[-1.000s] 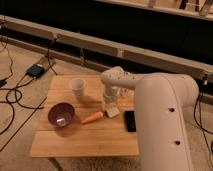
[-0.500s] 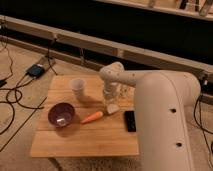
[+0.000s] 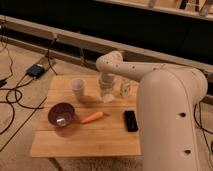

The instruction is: Place the white sponge in the ceramic cup

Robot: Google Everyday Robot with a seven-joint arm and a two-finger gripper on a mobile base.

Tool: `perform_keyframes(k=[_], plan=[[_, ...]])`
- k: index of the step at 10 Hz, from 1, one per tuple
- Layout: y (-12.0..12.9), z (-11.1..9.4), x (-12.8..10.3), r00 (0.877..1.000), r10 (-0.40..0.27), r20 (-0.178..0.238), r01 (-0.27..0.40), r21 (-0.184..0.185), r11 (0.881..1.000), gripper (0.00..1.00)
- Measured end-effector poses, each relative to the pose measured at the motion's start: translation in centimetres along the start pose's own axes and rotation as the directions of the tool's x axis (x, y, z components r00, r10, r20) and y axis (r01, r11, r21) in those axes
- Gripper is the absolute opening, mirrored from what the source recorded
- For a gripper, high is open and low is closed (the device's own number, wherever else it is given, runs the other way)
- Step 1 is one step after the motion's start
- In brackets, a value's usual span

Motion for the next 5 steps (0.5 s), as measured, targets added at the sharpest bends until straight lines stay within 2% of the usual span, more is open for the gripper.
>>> perform_keyframes(k=[2, 3, 5], plan=[[1.7, -2.3, -2.8, 0.997, -0.028, 0.073, 0.030, -0.026, 0.999, 0.00], [3.0, -3.9, -4.8, 0.990, -0.046, 0.133, 0.053, -0.051, 0.997, 0.00], [4.0, -4.8, -6.4, 0.979, -0.060, 0.194, 0.076, -0.080, 0.994, 0.00]])
